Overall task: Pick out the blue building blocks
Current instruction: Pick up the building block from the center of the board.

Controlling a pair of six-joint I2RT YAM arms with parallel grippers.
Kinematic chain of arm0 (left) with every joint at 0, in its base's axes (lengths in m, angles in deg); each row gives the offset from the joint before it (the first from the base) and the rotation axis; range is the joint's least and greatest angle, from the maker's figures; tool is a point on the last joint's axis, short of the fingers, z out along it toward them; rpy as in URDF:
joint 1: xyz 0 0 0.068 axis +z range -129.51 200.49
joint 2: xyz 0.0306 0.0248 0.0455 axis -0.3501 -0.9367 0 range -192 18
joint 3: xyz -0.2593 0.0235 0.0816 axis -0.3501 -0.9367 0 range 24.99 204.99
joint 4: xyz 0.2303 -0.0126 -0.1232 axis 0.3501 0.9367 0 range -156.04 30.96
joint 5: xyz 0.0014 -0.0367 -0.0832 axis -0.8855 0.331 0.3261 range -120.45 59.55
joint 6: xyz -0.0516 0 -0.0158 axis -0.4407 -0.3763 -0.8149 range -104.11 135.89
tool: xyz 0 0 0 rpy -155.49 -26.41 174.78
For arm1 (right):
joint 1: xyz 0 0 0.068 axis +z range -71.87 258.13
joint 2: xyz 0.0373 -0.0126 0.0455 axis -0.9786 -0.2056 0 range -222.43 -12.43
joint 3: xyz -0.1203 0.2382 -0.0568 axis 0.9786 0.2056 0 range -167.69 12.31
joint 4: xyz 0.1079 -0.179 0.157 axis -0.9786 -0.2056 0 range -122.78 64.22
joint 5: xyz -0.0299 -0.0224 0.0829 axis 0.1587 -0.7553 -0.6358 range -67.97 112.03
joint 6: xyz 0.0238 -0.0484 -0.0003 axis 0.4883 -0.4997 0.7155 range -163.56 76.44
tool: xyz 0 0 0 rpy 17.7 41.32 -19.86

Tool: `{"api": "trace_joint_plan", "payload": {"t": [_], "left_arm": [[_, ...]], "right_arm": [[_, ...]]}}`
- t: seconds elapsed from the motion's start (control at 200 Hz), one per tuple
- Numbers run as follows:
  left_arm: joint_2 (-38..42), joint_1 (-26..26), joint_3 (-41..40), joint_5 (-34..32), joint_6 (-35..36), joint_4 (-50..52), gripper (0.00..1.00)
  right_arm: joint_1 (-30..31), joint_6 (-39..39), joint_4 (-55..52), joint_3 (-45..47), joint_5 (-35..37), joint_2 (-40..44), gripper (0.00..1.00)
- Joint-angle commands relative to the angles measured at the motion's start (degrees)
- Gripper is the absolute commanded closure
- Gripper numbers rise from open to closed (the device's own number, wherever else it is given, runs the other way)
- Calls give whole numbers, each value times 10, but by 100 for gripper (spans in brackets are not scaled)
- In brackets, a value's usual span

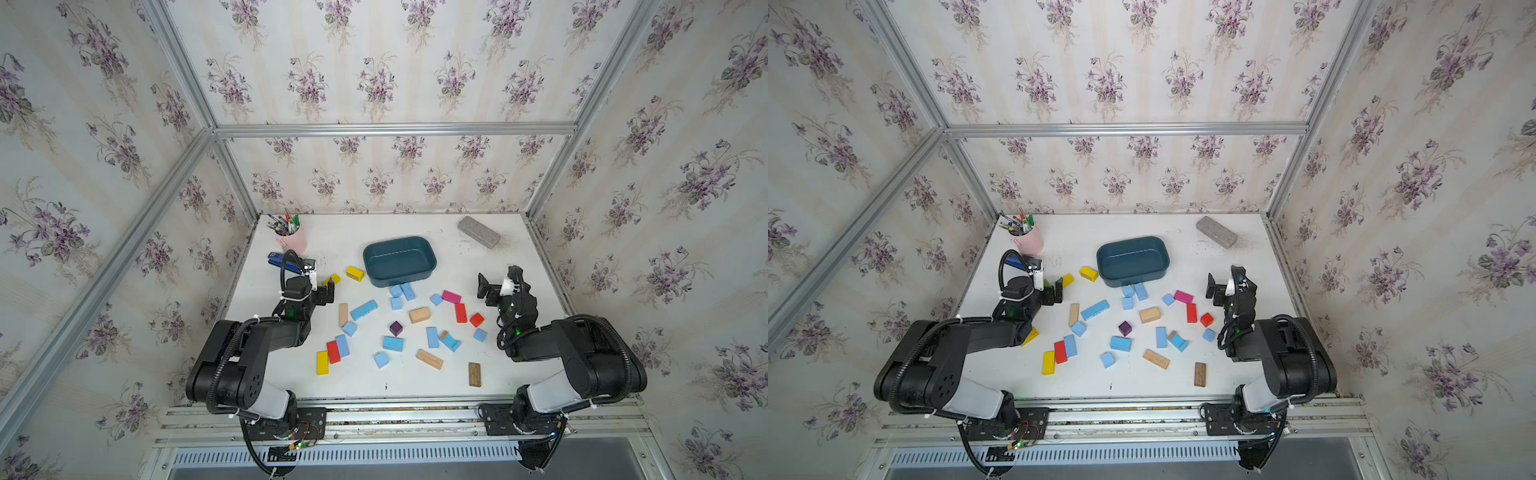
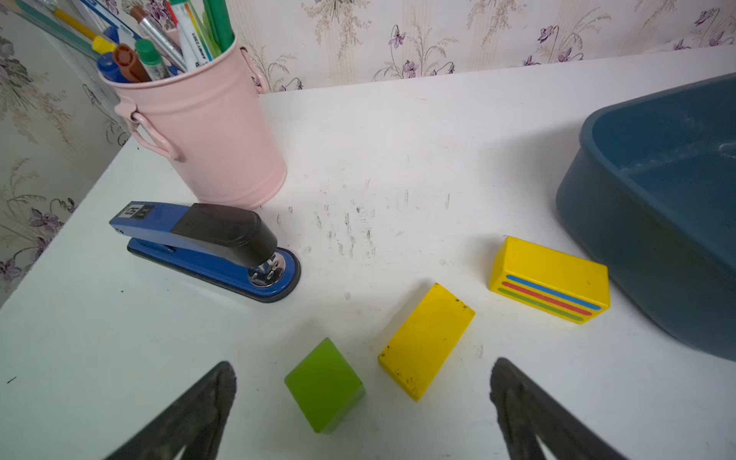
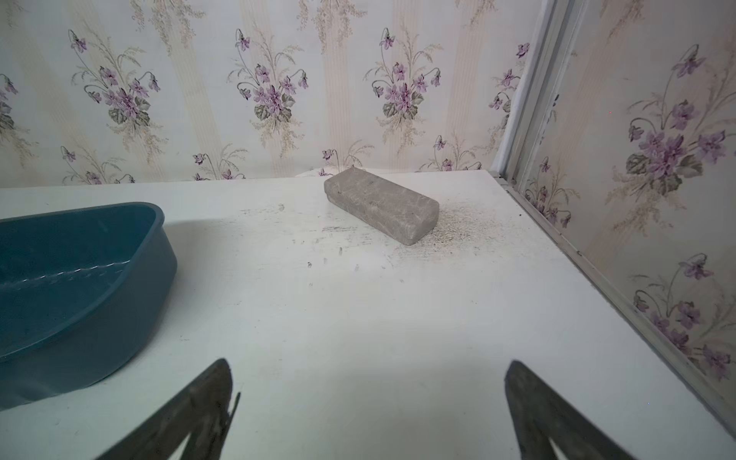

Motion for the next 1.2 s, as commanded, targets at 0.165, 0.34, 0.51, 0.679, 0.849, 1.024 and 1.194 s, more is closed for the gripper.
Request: {"api": "trace_joint_plan", "payload": {"t": [0.165, 0.34, 0.51, 0.679, 0.849, 1.024, 1.194], "left_arm": [[-1, 1, 4, 4, -4, -7, 1], [0, 1, 4, 3, -3, -7, 1], [0, 1, 4, 4, -3, -7, 1], [2, 1, 1, 5, -2, -9, 1], [34, -1, -17, -3, -4, -16, 1], [179, -5, 21, -78, -69, 178, 1], [309, -8, 56, -87, -207, 314, 1]], "right_arm": [[-1, 2, 18, -3, -3, -3, 0], [-9, 7, 4, -11, -19, -4, 0], [-14, 9, 3, -11, -27, -2, 0], [-14, 9, 8, -10, -21, -1, 0], [-14, 20, -62, -28, 3, 43, 0], [-14, 52, -205, -56, 14, 137, 0], [-12, 78, -384, -121, -59, 242, 0]]}}
